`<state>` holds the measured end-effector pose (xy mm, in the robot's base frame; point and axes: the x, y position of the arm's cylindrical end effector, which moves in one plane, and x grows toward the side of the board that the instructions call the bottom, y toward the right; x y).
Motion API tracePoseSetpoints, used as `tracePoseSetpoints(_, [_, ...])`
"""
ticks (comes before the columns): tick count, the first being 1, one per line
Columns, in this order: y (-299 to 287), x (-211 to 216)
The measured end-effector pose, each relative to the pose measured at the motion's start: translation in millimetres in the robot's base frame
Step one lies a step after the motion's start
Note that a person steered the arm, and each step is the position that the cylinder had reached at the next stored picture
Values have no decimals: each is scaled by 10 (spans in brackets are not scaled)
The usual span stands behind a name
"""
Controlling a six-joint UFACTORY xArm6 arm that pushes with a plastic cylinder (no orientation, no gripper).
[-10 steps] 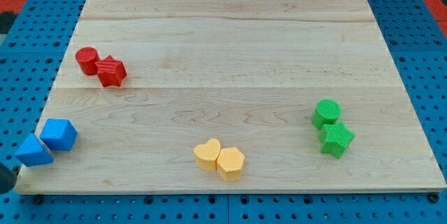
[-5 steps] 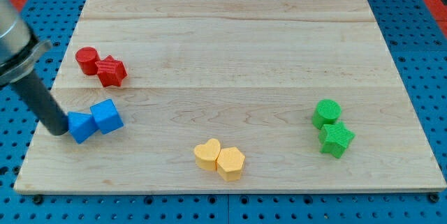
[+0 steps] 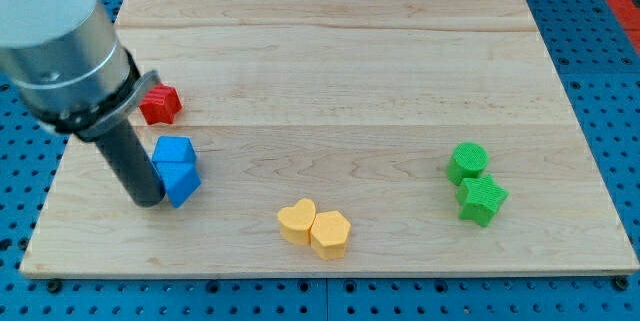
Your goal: Move the blue cube towards the top right
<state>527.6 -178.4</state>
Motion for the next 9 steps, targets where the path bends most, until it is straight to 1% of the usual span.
tracePoseSetpoints(1, [85,-416])
tracePoseSetpoints(2, [464,-640])
tracePoseSetpoints(3, [974,-1056])
tracePoseSetpoints(4, [668,-1159])
tracePoseSetpoints(5, [316,-1642])
tracePoseSetpoints(6, [817,-1963])
tracePoseSetpoints(7, [390,-2418])
tracePoseSetpoints(8, [824,-2558])
tracePoseSetpoints(9, [1643,-2117])
